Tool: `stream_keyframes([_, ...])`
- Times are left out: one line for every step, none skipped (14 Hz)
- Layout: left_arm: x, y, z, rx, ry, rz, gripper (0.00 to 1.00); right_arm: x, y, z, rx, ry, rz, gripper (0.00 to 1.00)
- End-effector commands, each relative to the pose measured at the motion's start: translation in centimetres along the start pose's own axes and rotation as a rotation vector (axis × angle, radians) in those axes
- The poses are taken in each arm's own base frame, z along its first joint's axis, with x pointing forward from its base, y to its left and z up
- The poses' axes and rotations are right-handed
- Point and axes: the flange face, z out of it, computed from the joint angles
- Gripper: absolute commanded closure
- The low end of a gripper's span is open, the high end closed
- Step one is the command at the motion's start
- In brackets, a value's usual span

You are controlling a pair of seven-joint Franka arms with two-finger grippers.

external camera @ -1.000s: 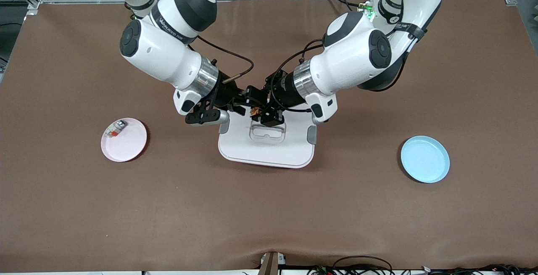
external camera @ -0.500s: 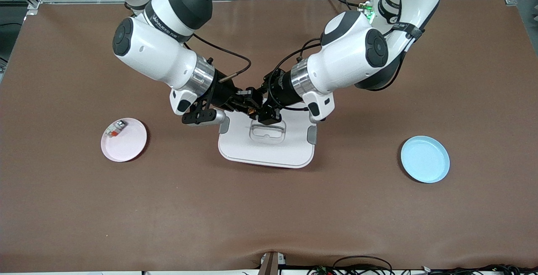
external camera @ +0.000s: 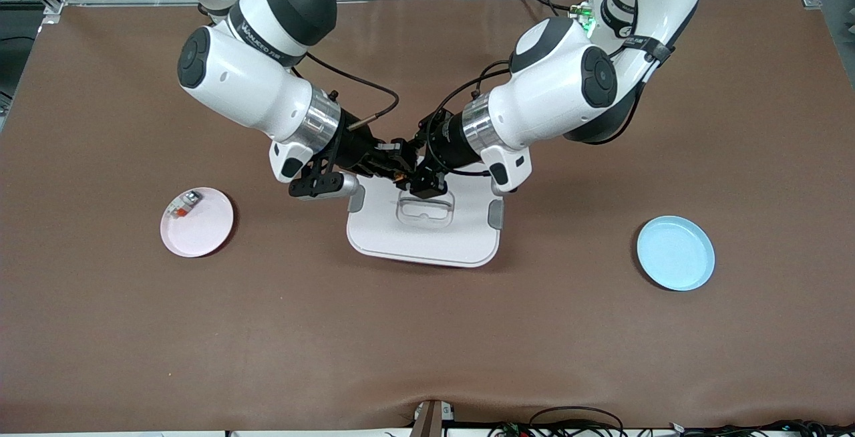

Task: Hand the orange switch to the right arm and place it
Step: 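Open the left gripper and carry the switch toward the pink plate with the right gripper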

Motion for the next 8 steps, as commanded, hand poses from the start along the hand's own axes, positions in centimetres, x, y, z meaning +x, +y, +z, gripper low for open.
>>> stream_keyframes([-1.3,0.1,-2.1,-0.036,-0.012,0.035,0.0,0.6,0.7,0.0,-0.007,-0.019,0.006,1.0])
stream_keyframes([-1.3,0.2,-2.8,-0.045,-0.01,0.051,0.0,0.5,0.8,0.0,-0.016,-0.032,0.005,1.0])
stream_keyframes([-1.5,0.3,-3.8,-0.06,-0.004,0.07,0.0,1.1,1.4,-0.8,-0.022,-0.034,0.011,1.0])
stream_keyframes([-1.1,0.6,-4.5,-0.074,0.009,0.088,0.0,1.4,1.7,-1.3,-0.033,-0.052,0.01,1.0])
stream_keyframes([-0.4,1.3,-5.5,-0.096,0.033,0.108,0.0,1.6,2.2,-1.9,-0.051,-0.075,0.007,1.0])
stream_keyframes([-0.2,1.5,-6.4,-0.118,0.065,0.14,0.0,2.1,3.0,-2.8,-0.06,-0.092,-0.018,1.0])
stream_keyframes([0.2,1.8,-6.8,-0.136,0.107,0.172,0.0,2.3,3.9,-3.7,-0.074,-0.128,-0.055,1.0])
stream_keyframes([1.1,2.4,-7.7,-0.158,0.153,0.203,0.0,2.8,5.1,-4.7,-0.087,-0.16,-0.088,1.0])
